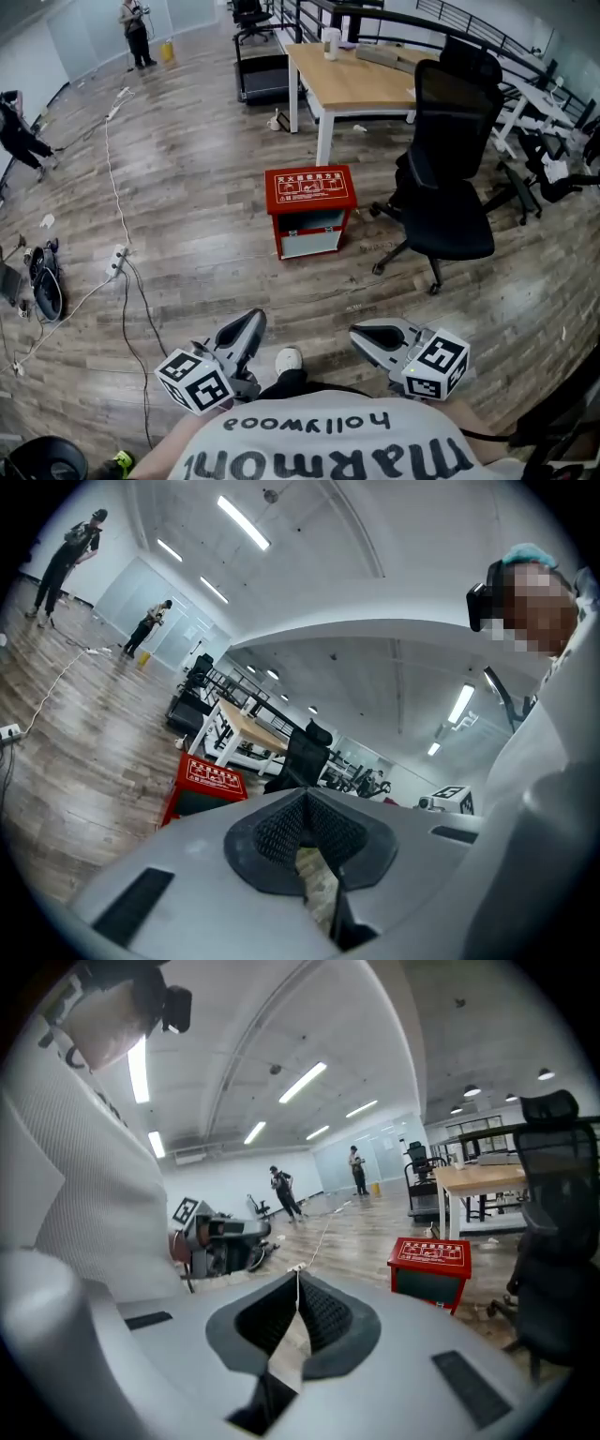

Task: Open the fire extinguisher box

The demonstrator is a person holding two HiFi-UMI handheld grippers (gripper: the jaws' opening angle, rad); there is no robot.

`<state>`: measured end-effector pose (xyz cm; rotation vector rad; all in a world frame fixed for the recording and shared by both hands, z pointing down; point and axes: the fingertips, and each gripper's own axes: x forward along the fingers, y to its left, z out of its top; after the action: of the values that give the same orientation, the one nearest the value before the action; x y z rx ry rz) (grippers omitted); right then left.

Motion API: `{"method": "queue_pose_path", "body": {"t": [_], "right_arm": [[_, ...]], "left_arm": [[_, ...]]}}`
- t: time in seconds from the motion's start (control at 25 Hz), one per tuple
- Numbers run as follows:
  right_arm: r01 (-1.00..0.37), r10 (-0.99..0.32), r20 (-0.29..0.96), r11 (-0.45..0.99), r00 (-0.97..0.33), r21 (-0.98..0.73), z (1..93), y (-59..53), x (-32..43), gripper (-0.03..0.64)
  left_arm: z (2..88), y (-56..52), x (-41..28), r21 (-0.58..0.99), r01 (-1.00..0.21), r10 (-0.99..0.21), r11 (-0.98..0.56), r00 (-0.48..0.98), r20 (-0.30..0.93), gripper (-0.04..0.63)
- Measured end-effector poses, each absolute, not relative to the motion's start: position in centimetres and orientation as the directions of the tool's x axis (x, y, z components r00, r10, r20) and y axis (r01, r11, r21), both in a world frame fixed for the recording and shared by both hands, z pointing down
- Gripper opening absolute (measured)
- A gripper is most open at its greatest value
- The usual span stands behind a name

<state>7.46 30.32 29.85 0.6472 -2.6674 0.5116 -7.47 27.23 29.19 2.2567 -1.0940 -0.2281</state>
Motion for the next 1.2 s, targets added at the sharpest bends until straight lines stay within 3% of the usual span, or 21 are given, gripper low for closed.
{"method": "queue_pose_path", "body": {"t": [0.16, 0.4, 0.6, 0.76, 0.92, 1.08, 1.2], "right_arm": [[-0.502, -0.377, 0.466, 0.847, -0.8, -0.175, 30.2, 28.2, 6.7, 0.011], [-0.65, -0.506, 0.505, 0.745, -0.699, -0.152, 30.9, 22.2, 7.1, 0.011], [-0.747, -0.56, 0.527, 0.615, -0.639, -0.253, 32.0, 18.3, 7.5, 0.011], [-0.766, -0.58, 0.517, 0.572, -0.63, -0.292, 32.2, 15.6, 6.5, 0.011], [-0.765, -0.589, 0.514, 0.594, -0.624, -0.249, 32.0, 13.7, 5.3, 0.011], [-0.791, -0.616, 0.513, 0.558, -0.598, -0.252, 31.8, 12.5, 5.7, 0.011], [-0.799, -0.624, 0.512, 0.542, -0.591, -0.262, 31.6, 12.0, 6.1, 0.011]], "left_arm": [[29.1, 24.5, -8.2, 0.614, -0.64, -0.754, -0.462, 0.648, 0.108, 0.006], [29.0, 20.6, -9.3, 0.569, -0.644, -0.72, -0.511, 0.682, 0.125, 0.006], [28.6, 17.5, -11.1, 0.535, -0.657, -0.73, -0.531, 0.675, 0.105, 0.005], [29.1, 14.7, -12.5, 0.522, -0.666, -0.723, -0.533, 0.679, 0.129, 0.006], [28.1, 12.1, -13.6, 0.504, -0.668, -0.744, -0.547, 0.664, 0.074, 0.005], [28.5, 10.6, -13.7, 0.45, -0.698, -0.736, -0.558, 0.666, 0.12, 0.005], [28.3, 10.3, -13.2, 0.45, -0.657, -0.695, -0.605, 0.711, 0.103, 0.005]]}}
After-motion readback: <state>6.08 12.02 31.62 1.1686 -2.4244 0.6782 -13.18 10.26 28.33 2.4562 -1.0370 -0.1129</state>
